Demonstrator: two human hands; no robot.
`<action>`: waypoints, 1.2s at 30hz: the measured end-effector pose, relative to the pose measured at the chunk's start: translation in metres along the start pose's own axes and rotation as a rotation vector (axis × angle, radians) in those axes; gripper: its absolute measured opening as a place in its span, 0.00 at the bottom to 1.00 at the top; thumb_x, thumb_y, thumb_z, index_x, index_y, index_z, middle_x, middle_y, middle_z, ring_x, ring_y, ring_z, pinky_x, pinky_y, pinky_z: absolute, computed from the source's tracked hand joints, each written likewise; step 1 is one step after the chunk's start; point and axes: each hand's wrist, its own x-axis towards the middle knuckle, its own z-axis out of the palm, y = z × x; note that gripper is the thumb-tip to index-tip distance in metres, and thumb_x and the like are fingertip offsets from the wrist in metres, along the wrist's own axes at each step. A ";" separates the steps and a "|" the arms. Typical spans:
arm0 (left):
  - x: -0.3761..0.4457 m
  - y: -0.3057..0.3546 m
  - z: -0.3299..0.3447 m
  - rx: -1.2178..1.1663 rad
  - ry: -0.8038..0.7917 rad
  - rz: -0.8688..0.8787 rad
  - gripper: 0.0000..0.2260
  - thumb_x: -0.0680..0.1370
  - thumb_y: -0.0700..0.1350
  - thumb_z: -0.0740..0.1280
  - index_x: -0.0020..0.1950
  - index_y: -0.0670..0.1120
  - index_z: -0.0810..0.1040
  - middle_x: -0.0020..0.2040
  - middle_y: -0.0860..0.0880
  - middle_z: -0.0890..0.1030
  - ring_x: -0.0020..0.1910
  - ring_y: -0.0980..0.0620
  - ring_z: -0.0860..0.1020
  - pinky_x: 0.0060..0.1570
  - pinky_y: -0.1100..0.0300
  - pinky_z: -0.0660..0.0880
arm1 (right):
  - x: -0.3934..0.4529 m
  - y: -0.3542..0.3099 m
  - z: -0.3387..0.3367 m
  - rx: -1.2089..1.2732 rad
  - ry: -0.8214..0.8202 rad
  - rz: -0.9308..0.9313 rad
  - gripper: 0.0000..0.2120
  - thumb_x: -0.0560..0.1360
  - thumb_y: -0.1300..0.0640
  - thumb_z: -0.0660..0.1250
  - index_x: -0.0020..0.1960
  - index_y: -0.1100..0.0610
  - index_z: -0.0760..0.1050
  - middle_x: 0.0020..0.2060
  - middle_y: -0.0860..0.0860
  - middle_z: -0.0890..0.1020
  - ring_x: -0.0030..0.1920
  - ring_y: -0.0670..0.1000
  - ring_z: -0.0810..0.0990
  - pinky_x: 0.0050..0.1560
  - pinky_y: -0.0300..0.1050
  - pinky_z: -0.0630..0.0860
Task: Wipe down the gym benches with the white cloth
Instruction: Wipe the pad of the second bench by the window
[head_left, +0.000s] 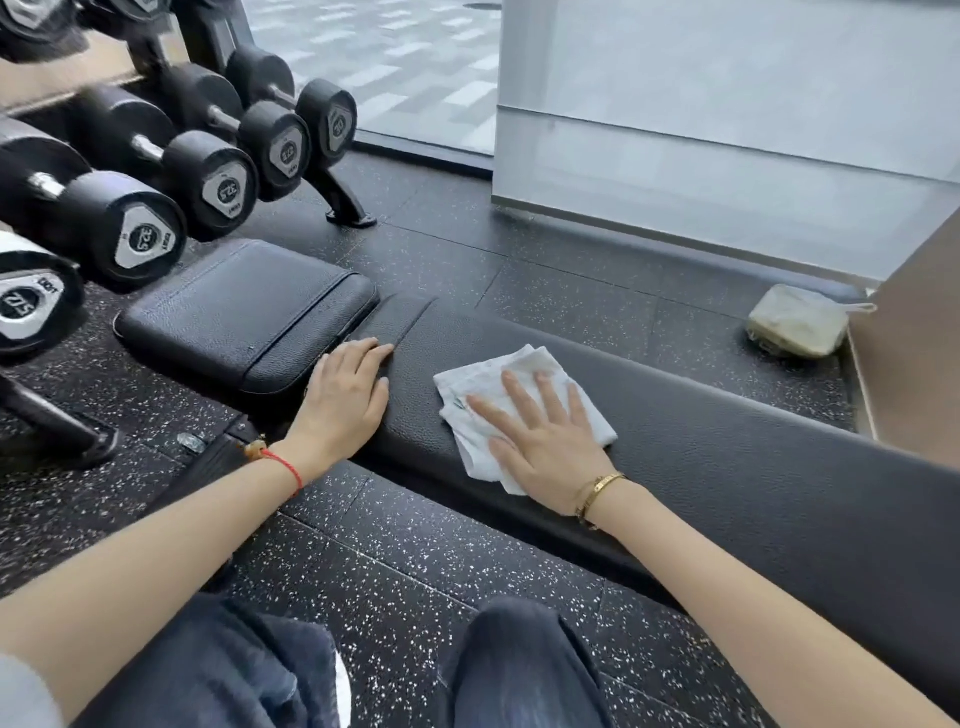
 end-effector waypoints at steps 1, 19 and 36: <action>0.000 -0.001 0.002 -0.017 0.013 -0.005 0.23 0.79 0.49 0.54 0.72 0.43 0.70 0.71 0.43 0.70 0.72 0.43 0.67 0.71 0.43 0.62 | 0.009 0.005 -0.003 0.001 0.003 0.044 0.24 0.82 0.41 0.42 0.75 0.31 0.39 0.79 0.48 0.40 0.78 0.58 0.34 0.73 0.65 0.32; -0.001 -0.007 0.012 -0.047 0.081 -0.034 0.22 0.79 0.48 0.54 0.72 0.48 0.70 0.72 0.49 0.70 0.73 0.48 0.65 0.73 0.47 0.59 | 0.047 -0.009 -0.011 -0.015 0.007 0.114 0.24 0.81 0.40 0.40 0.76 0.32 0.40 0.79 0.47 0.41 0.78 0.58 0.37 0.74 0.64 0.36; -0.001 -0.010 0.015 -0.073 0.107 -0.024 0.22 0.78 0.49 0.55 0.71 0.46 0.71 0.70 0.47 0.71 0.71 0.45 0.67 0.72 0.45 0.61 | -0.027 -0.017 -0.003 -0.066 0.004 0.138 0.26 0.77 0.34 0.32 0.74 0.31 0.33 0.79 0.49 0.40 0.78 0.59 0.37 0.74 0.66 0.36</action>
